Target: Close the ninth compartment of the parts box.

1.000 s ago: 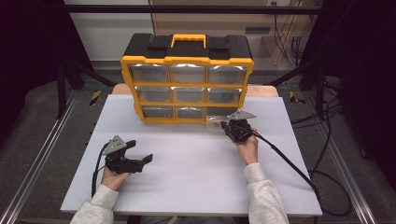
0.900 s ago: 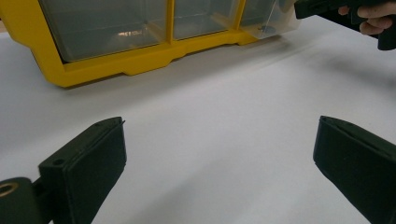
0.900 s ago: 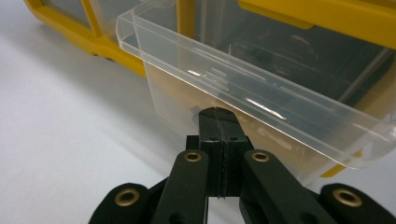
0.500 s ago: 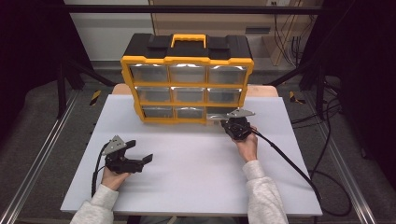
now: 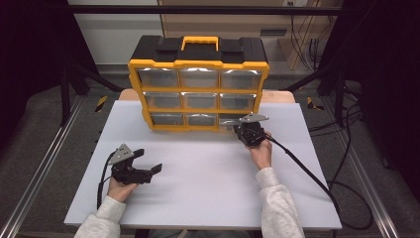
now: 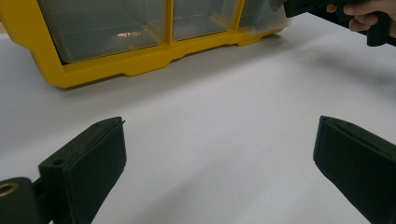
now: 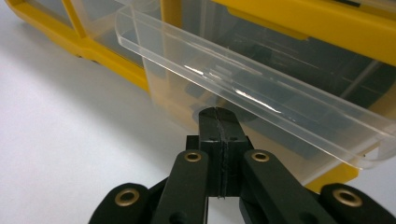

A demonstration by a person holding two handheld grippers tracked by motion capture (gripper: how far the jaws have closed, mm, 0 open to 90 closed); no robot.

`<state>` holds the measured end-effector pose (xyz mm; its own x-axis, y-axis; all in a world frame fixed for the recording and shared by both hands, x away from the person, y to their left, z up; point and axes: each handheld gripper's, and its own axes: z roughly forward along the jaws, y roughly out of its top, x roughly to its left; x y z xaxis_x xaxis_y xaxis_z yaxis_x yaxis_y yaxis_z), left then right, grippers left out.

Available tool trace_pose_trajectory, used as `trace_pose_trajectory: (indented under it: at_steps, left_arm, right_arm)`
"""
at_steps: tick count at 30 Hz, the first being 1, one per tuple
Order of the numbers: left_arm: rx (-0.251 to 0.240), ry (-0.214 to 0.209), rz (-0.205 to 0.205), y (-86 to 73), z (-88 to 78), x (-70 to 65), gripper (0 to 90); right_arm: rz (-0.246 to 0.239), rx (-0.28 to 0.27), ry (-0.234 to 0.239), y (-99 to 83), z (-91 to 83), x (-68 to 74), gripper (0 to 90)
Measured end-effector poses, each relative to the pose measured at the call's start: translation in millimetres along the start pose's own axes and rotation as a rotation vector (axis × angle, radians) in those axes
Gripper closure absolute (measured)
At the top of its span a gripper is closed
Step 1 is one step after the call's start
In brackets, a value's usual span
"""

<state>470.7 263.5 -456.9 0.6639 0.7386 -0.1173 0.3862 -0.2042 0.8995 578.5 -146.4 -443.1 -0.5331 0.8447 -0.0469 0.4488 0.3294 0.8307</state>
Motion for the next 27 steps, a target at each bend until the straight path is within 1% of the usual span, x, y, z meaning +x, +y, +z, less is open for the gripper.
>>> trace_pose_trajectory:
  at_steps: [8, 27]
  left_arm:
    - [0.004, -0.001, 0.005, -0.4, 0.9, -0.6, 1.9]
    - [0.006, 0.002, 0.006, -0.5, 1.0, -0.4, 1.9]
  right_arm:
    - [0.0, 0.005, -0.008, 0.5, 2.5, -2.5, 90.0]
    - [0.019, 0.017, -0.033, 1.3, 10.6, -9.2, 90.0]
